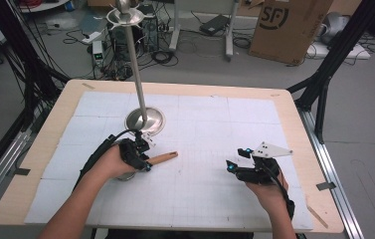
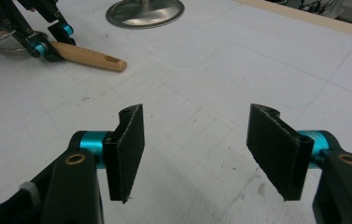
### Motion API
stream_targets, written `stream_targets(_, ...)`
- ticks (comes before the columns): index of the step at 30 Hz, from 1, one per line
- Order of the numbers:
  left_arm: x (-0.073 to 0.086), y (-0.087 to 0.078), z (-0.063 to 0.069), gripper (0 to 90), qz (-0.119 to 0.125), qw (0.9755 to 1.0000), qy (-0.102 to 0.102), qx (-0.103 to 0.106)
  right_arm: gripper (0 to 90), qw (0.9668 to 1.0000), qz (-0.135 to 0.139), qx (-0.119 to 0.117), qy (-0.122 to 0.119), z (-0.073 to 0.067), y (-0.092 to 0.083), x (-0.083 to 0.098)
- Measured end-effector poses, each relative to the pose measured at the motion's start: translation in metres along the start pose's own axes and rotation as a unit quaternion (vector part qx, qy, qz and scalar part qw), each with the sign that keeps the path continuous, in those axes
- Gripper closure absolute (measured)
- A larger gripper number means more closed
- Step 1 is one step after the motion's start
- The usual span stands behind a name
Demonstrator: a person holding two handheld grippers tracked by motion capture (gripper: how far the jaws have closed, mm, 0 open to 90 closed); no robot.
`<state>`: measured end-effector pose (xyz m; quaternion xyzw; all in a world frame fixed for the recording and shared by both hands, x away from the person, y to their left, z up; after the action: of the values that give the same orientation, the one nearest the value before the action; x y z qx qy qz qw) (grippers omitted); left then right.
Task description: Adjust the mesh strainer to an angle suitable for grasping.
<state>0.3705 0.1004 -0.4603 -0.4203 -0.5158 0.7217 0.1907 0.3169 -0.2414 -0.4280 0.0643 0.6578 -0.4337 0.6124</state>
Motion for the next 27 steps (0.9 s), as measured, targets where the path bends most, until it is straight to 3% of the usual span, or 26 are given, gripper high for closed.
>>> stream_targets(4,-0.001,0.0,0.0,67.3,0.001,1.0,-0.004,-0.003,36.4,1.0,-0.002,0.0,-0.001,0.0,0.001,0.0)
stream_targets(12,0.0,-0.001,0.003,68.7,0.006,0.9996,0.022,-0.015,36.4,1.0,-0.003,-0.001,0.001,0.0,0.001,0.001)
stream_targets(20,0.002,-0.006,0.006,68.8,0.041,0.9985,0.032,-0.018,36.4,1.0,-0.004,0.001,0.008,0.002,-0.001,0.004)
stream_targets(27,-0.002,-0.023,0.011,68.7,0.092,0.9948,0.041,-0.015,36.4,1.0,-0.004,0.001,0.007,0.001,-0.001,0.005)
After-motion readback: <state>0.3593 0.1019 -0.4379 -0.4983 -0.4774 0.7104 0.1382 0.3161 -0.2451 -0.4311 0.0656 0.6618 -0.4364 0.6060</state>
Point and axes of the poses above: each handheld gripper's, and its own axes: y roughly forward along the jaws, x roughly out of its underside, z roughly to its right, the point moved 5 cm from there along y, roughly forward along the jaws, and after that the axes turned 11 degrees about -y, right-handed, at the moved point
